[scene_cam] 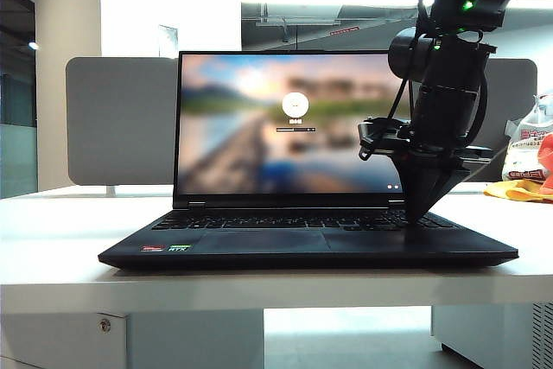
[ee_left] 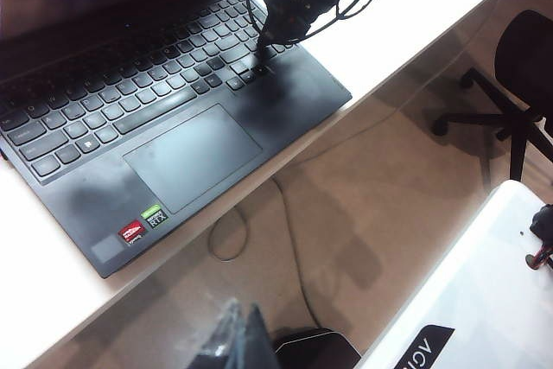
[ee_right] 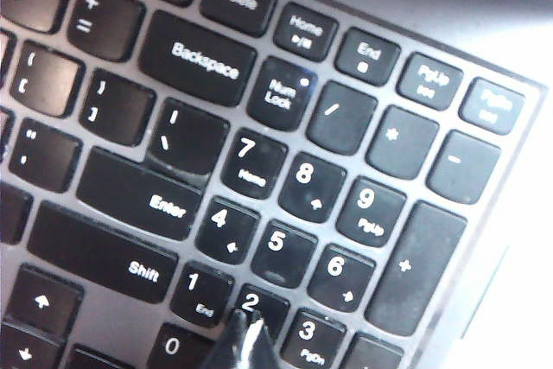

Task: Open the lid of the laptop and use the keypad to enter the password "123".

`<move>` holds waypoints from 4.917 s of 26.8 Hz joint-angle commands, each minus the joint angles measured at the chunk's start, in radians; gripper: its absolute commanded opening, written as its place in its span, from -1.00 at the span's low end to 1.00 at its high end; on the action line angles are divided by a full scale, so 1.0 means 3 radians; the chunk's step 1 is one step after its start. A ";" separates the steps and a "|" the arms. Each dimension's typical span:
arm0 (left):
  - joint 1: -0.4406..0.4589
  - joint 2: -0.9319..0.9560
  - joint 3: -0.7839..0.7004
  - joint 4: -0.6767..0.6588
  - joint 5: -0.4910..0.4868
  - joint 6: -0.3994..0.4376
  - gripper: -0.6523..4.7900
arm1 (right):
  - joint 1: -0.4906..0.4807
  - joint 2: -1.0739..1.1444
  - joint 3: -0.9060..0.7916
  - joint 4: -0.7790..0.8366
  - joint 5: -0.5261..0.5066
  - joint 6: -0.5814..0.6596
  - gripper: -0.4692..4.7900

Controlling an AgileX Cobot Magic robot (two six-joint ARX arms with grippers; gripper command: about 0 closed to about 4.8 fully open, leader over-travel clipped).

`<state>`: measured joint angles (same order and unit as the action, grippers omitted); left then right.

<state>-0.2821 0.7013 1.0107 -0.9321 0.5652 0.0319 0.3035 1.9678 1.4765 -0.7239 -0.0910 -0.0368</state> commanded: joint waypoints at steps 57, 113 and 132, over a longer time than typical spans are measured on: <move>-0.0004 -0.0005 0.0014 0.0020 -0.0017 0.0046 -0.78 | -0.0070 -0.0581 -0.0015 0.0256 -0.0076 -0.0064 -0.85; -0.0001 -0.2310 -0.1747 0.1292 -0.1871 -0.0484 -0.78 | 0.0024 -0.5244 -0.3827 0.1301 -0.0042 0.0540 -0.84; 0.0788 -0.2326 -0.2174 0.1615 -0.1637 -0.0333 -0.78 | 0.0024 -0.5244 -0.3827 0.1293 -0.0052 0.0537 -0.84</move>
<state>-0.0845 0.0006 0.3912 -0.4950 0.0322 -0.0647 0.3107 0.3946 0.3267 -0.3500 -0.1055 0.1192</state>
